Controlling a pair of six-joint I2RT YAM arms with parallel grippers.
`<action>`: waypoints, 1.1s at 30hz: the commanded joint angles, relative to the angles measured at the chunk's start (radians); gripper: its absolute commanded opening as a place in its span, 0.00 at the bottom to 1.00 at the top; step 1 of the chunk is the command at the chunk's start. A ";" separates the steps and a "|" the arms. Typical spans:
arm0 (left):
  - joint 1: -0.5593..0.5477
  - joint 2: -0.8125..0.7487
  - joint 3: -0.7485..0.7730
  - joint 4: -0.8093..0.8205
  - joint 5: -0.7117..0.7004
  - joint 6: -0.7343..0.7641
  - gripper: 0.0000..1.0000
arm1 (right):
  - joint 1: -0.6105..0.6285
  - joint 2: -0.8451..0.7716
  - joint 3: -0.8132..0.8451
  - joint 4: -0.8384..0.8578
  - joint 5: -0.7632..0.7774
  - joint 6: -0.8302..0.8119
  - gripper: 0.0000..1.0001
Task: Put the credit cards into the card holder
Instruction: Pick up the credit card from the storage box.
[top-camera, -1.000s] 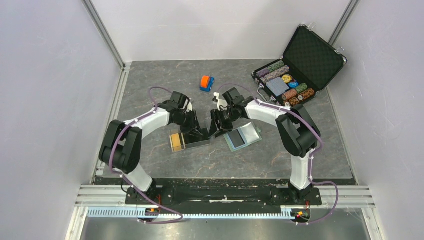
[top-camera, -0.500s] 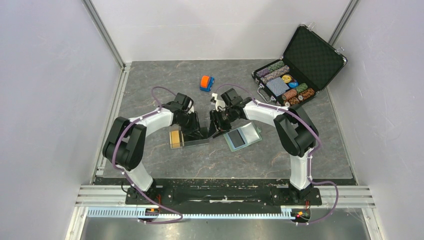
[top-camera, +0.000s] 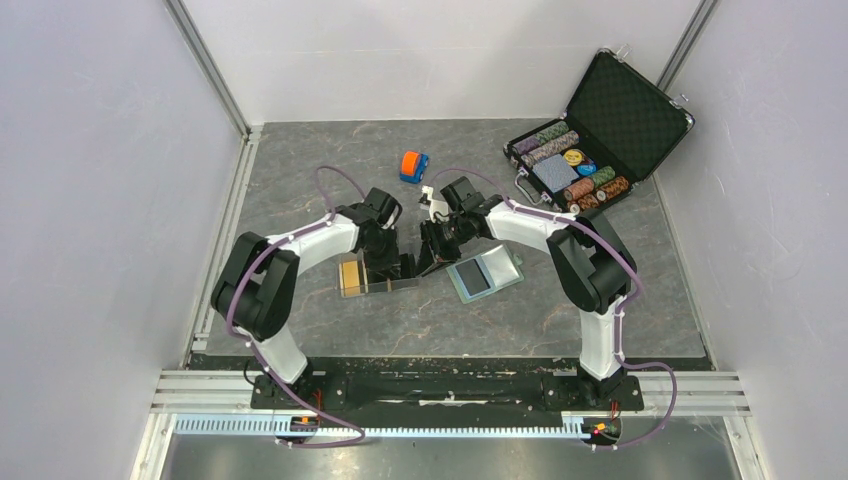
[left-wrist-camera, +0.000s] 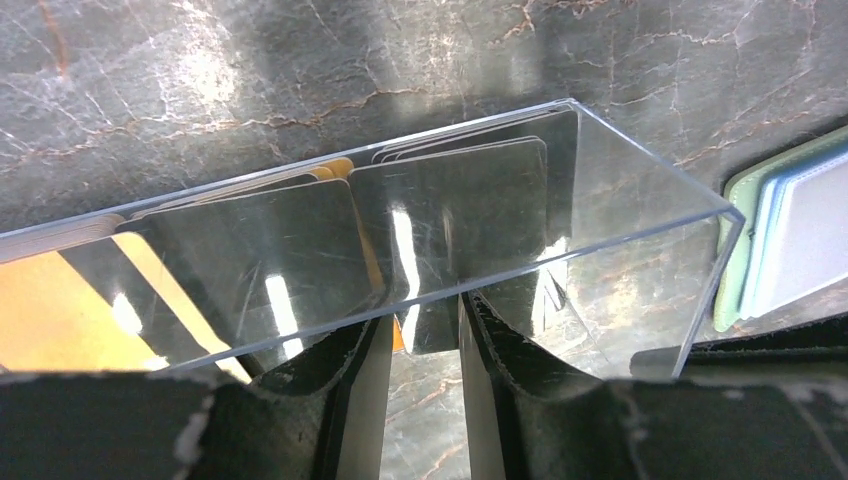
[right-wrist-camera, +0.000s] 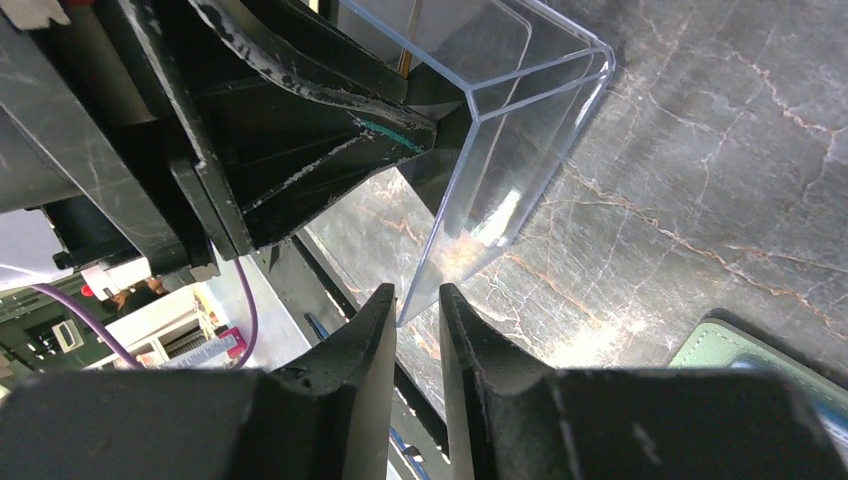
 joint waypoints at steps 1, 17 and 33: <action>-0.048 0.068 0.057 -0.091 -0.126 0.049 0.37 | 0.006 0.013 0.025 0.009 0.003 -0.007 0.23; -0.072 0.034 0.025 0.096 0.092 0.015 0.41 | 0.008 0.016 0.023 0.010 -0.004 -0.013 0.22; -0.070 -0.075 0.017 -0.007 -0.087 0.013 0.46 | 0.009 0.024 0.023 0.013 -0.017 -0.016 0.22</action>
